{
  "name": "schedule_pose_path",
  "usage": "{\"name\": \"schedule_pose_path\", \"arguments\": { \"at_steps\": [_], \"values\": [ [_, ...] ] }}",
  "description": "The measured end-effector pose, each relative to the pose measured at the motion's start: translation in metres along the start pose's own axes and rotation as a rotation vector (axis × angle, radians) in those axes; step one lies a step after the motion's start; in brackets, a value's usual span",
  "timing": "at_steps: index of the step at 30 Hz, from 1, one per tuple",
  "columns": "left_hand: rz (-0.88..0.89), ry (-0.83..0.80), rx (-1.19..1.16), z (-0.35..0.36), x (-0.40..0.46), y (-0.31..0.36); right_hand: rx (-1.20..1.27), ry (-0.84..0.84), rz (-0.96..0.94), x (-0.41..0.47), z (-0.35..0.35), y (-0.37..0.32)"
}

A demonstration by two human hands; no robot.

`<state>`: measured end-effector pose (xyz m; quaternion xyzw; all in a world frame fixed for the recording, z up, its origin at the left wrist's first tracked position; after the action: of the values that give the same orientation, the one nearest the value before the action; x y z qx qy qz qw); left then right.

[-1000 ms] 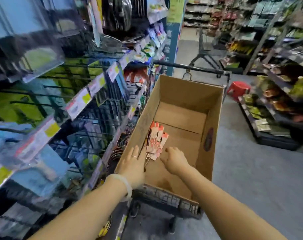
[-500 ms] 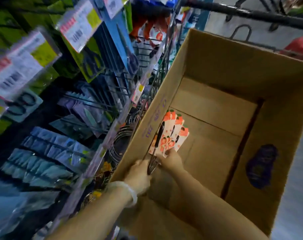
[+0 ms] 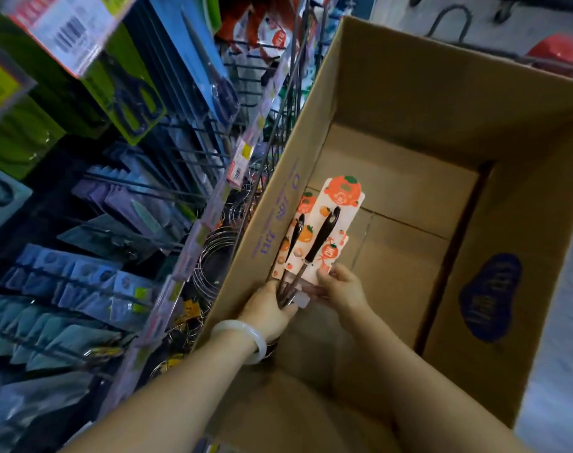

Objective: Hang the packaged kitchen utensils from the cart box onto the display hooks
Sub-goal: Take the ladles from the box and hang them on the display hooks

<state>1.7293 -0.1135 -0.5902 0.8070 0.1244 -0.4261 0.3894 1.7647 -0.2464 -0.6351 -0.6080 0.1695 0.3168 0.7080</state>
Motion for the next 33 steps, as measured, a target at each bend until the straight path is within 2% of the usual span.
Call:
{"name": "schedule_pose_path", "arguments": {
  "at_steps": [7, 12, 14, 16, 18, 22, 26, 30, 33],
  "values": [
    [0.168, -0.031, -0.130, -0.001, -0.006, 0.003, 0.030, -0.093, -0.207, -0.021, 0.005, -0.056],
    [0.294, 0.112, -0.214, -0.014, -0.016, 0.010, 0.185, -0.118, -0.284, -0.025, 0.016, -0.076],
    [0.325, 0.136, -0.251, -0.015, -0.022, 0.010, 0.187, -0.040, -0.215, -0.017, 0.017, -0.063],
    [0.348, 0.144, -0.272, -0.014, -0.025, 0.005, 0.030, 0.113, -0.059, -0.002, 0.017, -0.033],
    [0.351, 0.135, -0.275, -0.012, -0.027, -0.002, -0.153, 0.192, 0.068, 0.012, 0.018, 0.001],
    [0.368, 0.141, -0.232, -0.014, -0.026, -0.013, -0.362, 0.235, 0.109, 0.028, 0.031, 0.024],
    [0.375, 0.138, -0.237, -0.015, -0.024, -0.015, -0.342, 0.266, 0.132, 0.034, 0.037, 0.023],
    [0.378, 0.123, -0.256, -0.014, -0.023, -0.018, -0.179, 0.362, 0.102, 0.043, 0.035, 0.031],
    [0.368, 0.113, -0.271, -0.015, -0.020, -0.020, -0.029, 0.347, 0.067, 0.036, 0.026, 0.044]
  ]
}}
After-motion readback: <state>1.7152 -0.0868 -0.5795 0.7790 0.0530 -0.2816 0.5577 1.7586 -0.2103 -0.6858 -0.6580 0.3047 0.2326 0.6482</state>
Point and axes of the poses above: each hand's wrist, its own x-axis towards the middle knuckle, its own z-axis out of the palm, y = z × x, the point moved 1 cm from there along x, towards the middle knuckle, and after that the axes turned 15 degrees about -y, right-handed, at the moved point
